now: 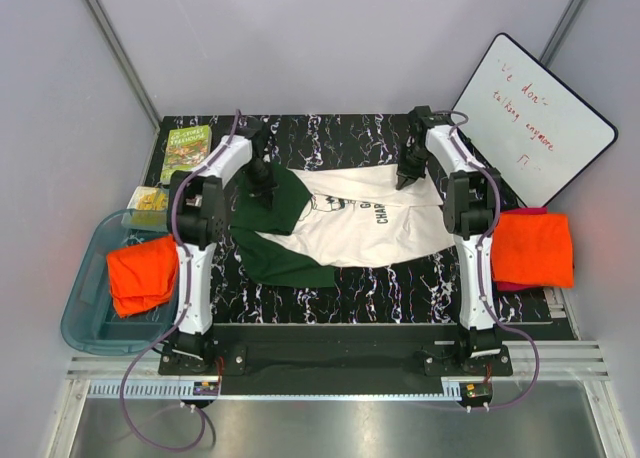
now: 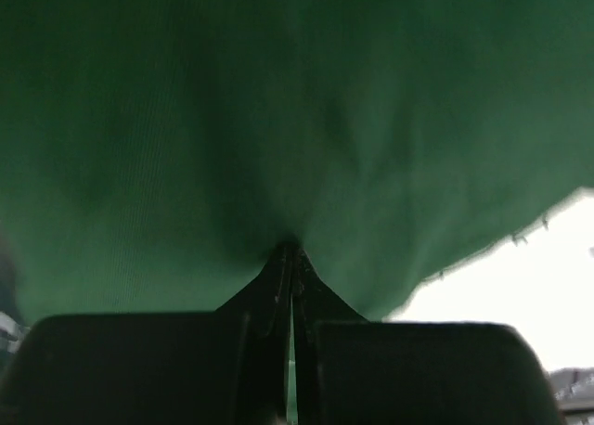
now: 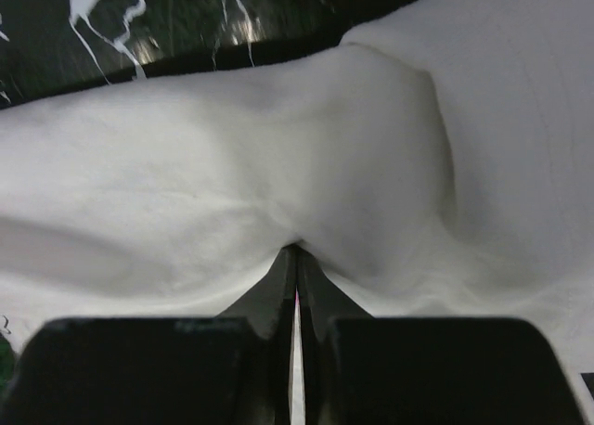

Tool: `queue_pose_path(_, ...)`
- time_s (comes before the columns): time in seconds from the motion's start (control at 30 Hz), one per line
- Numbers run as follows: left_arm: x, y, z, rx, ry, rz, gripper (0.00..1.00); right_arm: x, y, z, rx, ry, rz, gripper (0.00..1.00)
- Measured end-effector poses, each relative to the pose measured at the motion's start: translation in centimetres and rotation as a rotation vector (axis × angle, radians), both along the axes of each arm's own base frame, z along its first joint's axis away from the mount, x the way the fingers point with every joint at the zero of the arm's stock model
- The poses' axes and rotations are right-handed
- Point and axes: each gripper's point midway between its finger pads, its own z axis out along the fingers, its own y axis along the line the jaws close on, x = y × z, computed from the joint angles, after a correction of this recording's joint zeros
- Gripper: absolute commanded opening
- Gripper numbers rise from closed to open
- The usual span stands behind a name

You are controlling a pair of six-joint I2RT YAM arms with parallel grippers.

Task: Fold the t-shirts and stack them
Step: Fold the tshirt

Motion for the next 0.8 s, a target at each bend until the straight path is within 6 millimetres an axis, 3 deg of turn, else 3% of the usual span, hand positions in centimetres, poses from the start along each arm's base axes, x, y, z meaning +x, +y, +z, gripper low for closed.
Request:
queue_pose_path(0.07, 0.7, 0.0, -1.3, 0.019, 0.041, 0.002, 0.00, 0.7, 0.1, 0.0, 0.001, -0.005, -0.001, 0.04)
queue_pose_path(0.33, 4.3, -0.5, -0.9, 0.039, 0.018, 0.060, 0.00, 4.1, 0.6, 0.2, 0.011, -0.063, -0.008, 0.06)
queue_pose_path(0.6, 6.8, -0.3, -1.1, -0.061, 0.010, 0.178, 0.00, 5.1, 0.9, 0.2, 0.023, -0.089, -0.016, 0.07)
queue_pose_path(0.7, 9.1, 0.2, -0.6, -0.109, -0.071, 0.189, 0.18, 5.1, 1.0, 0.3, 0.028, -0.095, -0.006, 0.08)
queue_pose_path(0.73, 9.6, 0.5, -0.4, -0.118, -0.102, 0.188, 0.41, 5.0, 0.9, 0.4, 0.028, -0.094, -0.004, 0.09)
queue_pose_path(0.8, 9.7, 0.7, 1.1, -0.128, -0.150, 0.167, 0.74, 4.5, 0.8, 0.9, 0.031, -0.088, -0.001, 0.10)
